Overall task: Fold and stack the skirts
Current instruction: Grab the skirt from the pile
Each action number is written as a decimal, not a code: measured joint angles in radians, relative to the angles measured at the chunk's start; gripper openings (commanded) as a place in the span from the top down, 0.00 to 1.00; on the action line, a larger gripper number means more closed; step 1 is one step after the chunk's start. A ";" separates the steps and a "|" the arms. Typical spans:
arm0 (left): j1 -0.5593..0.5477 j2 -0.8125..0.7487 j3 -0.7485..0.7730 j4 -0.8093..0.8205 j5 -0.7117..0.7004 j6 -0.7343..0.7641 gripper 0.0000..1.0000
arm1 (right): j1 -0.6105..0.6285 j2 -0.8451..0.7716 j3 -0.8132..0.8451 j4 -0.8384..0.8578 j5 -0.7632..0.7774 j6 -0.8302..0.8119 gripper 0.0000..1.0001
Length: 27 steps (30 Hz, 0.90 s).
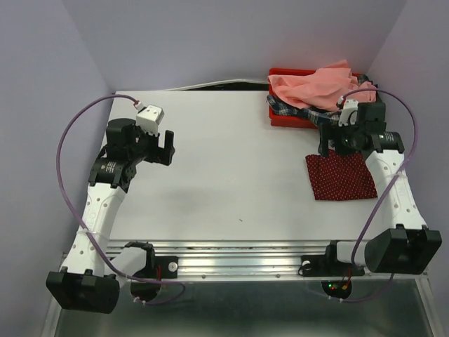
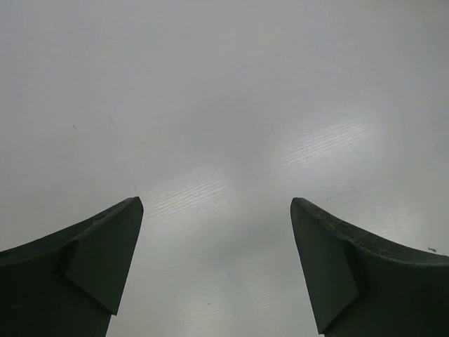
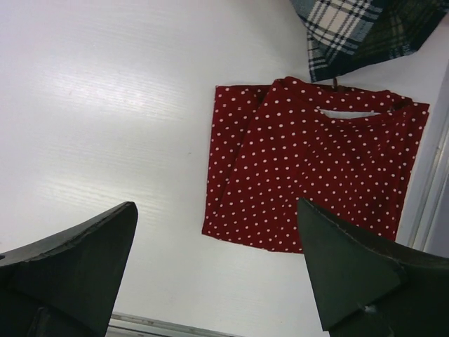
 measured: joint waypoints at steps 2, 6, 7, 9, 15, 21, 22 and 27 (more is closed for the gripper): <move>0.000 -0.001 0.000 -0.002 0.035 0.018 0.02 | 0.000 0.044 0.013 0.034 0.047 0.016 0.00; 0.000 0.037 0.023 -0.028 0.104 0.041 0.02 | 0.000 0.245 0.150 0.112 0.124 0.034 0.00; 0.000 0.053 0.034 -0.032 0.118 0.044 0.02 | 0.000 0.317 0.213 0.122 0.148 0.039 0.00; 0.000 0.082 0.053 -0.036 0.142 0.048 0.02 | -0.002 0.427 0.314 0.155 0.182 0.044 0.00; 0.000 0.125 0.075 -0.035 0.181 0.049 0.02 | -0.025 0.836 0.829 0.251 0.251 0.069 0.00; 0.000 0.146 0.075 -0.035 0.194 0.046 0.02 | -0.039 1.079 1.093 0.362 0.270 0.062 0.00; 0.000 0.152 0.075 -0.035 0.194 0.046 0.02 | -0.042 1.098 1.093 0.383 0.270 0.059 0.00; 0.000 0.185 0.075 -0.035 0.194 0.039 0.02 | -0.044 1.171 1.049 0.541 0.276 0.040 0.00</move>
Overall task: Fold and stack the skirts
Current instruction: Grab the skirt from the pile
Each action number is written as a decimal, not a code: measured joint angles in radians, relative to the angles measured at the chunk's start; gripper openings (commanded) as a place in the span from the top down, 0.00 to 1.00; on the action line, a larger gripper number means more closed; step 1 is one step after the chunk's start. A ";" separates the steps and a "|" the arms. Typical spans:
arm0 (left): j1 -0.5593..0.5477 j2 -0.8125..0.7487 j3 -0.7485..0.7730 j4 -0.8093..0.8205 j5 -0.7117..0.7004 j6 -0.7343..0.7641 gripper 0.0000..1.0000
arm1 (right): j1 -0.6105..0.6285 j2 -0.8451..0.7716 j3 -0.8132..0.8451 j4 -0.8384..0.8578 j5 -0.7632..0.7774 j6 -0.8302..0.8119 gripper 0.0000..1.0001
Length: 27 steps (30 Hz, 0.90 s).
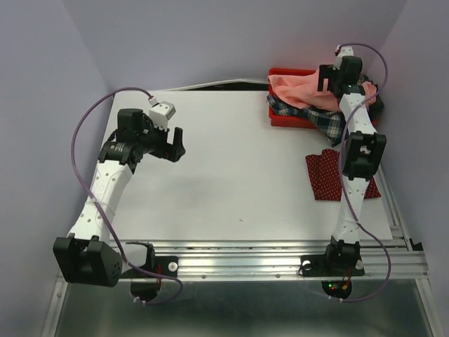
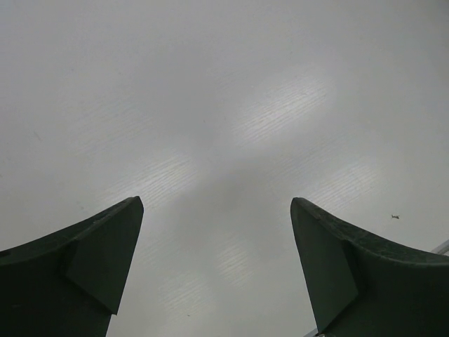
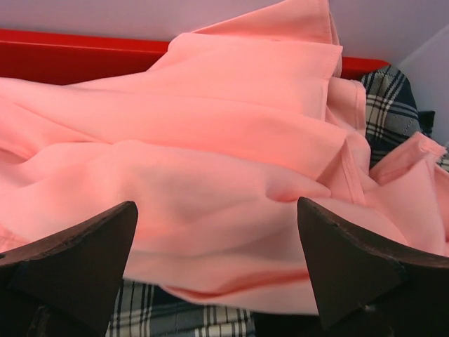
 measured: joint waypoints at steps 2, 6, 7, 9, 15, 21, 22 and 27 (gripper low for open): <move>0.000 0.006 0.000 0.000 0.000 -0.002 0.02 | 0.000 0.035 -0.001 0.048 0.012 -0.004 0.00; 0.000 0.014 0.000 0.000 -0.001 -0.005 0.02 | -0.001 0.128 0.008 0.116 0.038 -0.020 0.00; 0.000 0.016 0.000 0.000 -0.002 -0.005 0.02 | -0.001 0.156 0.008 0.122 0.045 -0.024 0.03; 0.000 0.022 0.000 0.001 -0.003 -0.005 0.02 | -0.002 0.198 0.008 0.127 0.053 -0.033 0.15; 0.000 0.041 0.000 0.000 -0.002 -0.008 0.02 | 0.002 0.228 0.045 0.123 0.042 -0.045 0.99; 0.000 0.047 0.010 0.003 0.001 -0.009 0.02 | -0.002 0.177 0.076 0.064 -0.005 0.038 0.99; 0.000 0.047 0.011 0.005 0.002 -0.010 0.02 | -0.002 0.152 0.071 0.053 -0.027 0.070 0.99; 0.000 0.044 0.011 0.009 0.008 -0.025 0.02 | 0.001 -0.090 -0.016 0.037 -0.156 0.217 0.99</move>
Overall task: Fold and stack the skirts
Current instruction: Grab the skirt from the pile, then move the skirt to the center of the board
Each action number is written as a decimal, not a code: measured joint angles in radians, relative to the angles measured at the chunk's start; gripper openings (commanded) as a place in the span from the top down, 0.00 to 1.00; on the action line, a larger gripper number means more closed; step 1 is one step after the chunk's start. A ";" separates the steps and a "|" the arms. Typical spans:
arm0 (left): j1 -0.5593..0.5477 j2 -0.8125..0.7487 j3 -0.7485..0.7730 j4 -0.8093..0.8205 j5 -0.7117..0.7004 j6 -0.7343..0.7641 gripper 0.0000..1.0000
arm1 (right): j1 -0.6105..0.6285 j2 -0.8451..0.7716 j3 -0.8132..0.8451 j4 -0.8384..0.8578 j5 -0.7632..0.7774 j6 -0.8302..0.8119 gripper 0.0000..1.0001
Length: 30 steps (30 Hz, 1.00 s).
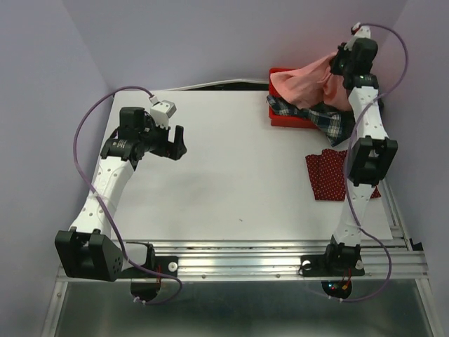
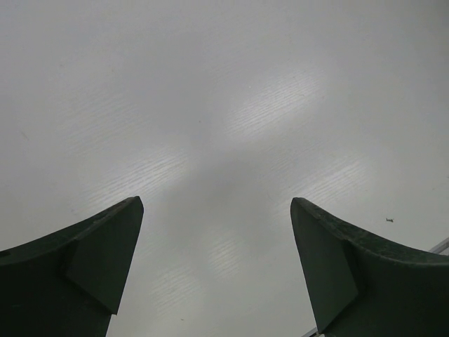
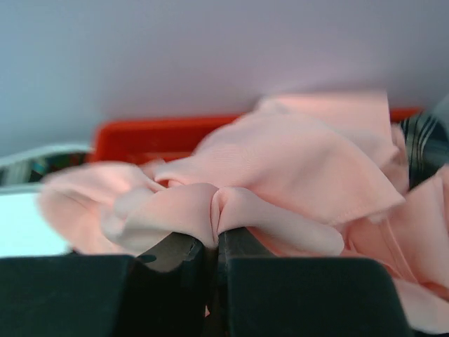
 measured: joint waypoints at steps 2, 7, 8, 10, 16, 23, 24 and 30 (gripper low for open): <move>0.000 -0.003 0.000 0.002 0.000 -0.010 0.02 | 0.003 -0.110 -0.003 0.003 -0.053 0.056 0.99; 0.009 -0.024 0.029 0.000 0.000 -0.029 0.02 | 0.035 -0.352 0.026 0.029 -0.170 0.153 0.99; 0.012 -0.027 0.036 -0.002 0.000 -0.031 0.02 | 0.045 -0.377 0.040 0.035 -0.192 0.169 0.99; 0.023 -0.044 0.058 0.000 0.001 -0.038 0.02 | 0.087 -0.436 0.063 0.055 -0.233 0.200 0.99; 0.072 -0.126 0.106 0.023 0.029 -0.070 0.02 | 0.233 -0.512 0.076 0.067 -0.306 0.275 0.99; 0.085 -0.236 0.111 0.053 0.059 -0.076 0.02 | 0.331 -0.570 -0.073 0.065 -0.359 0.435 0.99; 0.086 -0.254 0.108 0.059 0.061 -0.076 0.02 | 0.332 -0.590 -0.123 0.064 -0.364 0.450 0.99; 0.085 -0.320 0.063 0.046 0.109 0.014 0.03 | 0.333 -0.687 -0.618 0.098 -0.392 0.490 0.89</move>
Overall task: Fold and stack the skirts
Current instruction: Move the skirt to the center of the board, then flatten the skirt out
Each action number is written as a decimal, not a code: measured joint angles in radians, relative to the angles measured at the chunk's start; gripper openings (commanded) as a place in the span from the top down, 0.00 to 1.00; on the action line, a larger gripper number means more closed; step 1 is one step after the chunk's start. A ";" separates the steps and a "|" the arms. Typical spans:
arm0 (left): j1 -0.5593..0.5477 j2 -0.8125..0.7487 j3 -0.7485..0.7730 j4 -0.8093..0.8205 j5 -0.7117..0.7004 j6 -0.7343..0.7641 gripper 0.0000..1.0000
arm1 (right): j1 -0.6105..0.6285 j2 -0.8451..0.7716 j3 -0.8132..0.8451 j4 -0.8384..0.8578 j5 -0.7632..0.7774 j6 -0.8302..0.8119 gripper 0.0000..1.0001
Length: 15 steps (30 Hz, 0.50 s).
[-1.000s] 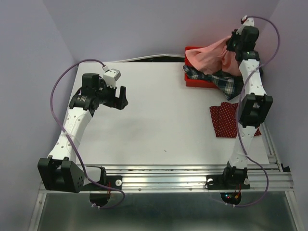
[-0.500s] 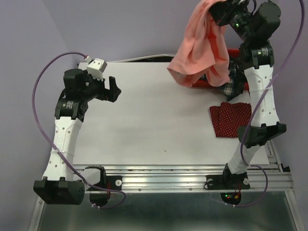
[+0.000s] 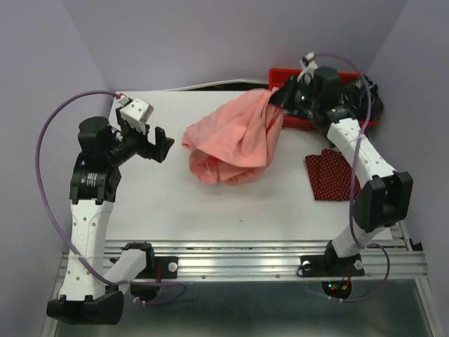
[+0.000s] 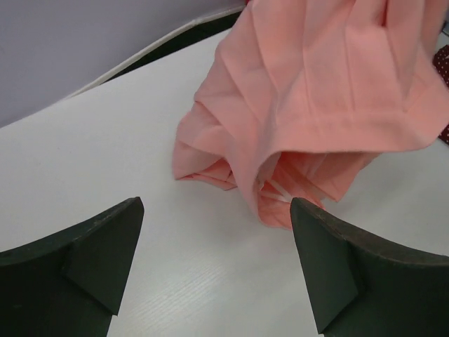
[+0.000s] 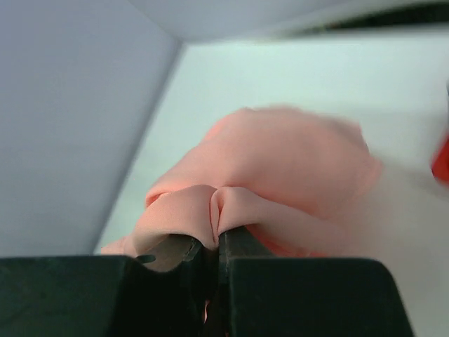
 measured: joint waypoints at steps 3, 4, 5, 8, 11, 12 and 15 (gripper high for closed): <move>0.000 0.019 -0.031 -0.041 0.018 0.098 0.03 | -0.001 0.054 -0.296 -0.020 0.020 -0.071 0.12; 0.000 0.031 -0.042 -0.054 0.019 0.133 0.03 | -0.005 0.091 -0.352 -0.035 0.031 -0.089 0.03; 0.000 0.044 -0.058 -0.074 0.020 0.167 0.03 | -0.009 0.120 -0.383 -0.051 0.037 -0.113 0.00; 0.000 0.103 -0.142 -0.108 0.013 0.280 0.05 | -0.027 0.222 -0.454 -0.157 0.071 -0.196 0.00; -0.001 0.119 -0.232 -0.126 0.004 0.357 0.05 | -0.042 0.227 -0.407 -0.288 0.085 -0.307 0.01; -0.002 0.117 -0.251 -0.128 0.003 0.376 0.06 | -0.045 0.218 -0.380 -0.310 0.086 -0.337 0.02; -0.016 0.103 -0.303 -0.119 0.001 0.450 0.09 | -0.046 0.135 -0.296 -0.352 0.073 -0.485 0.08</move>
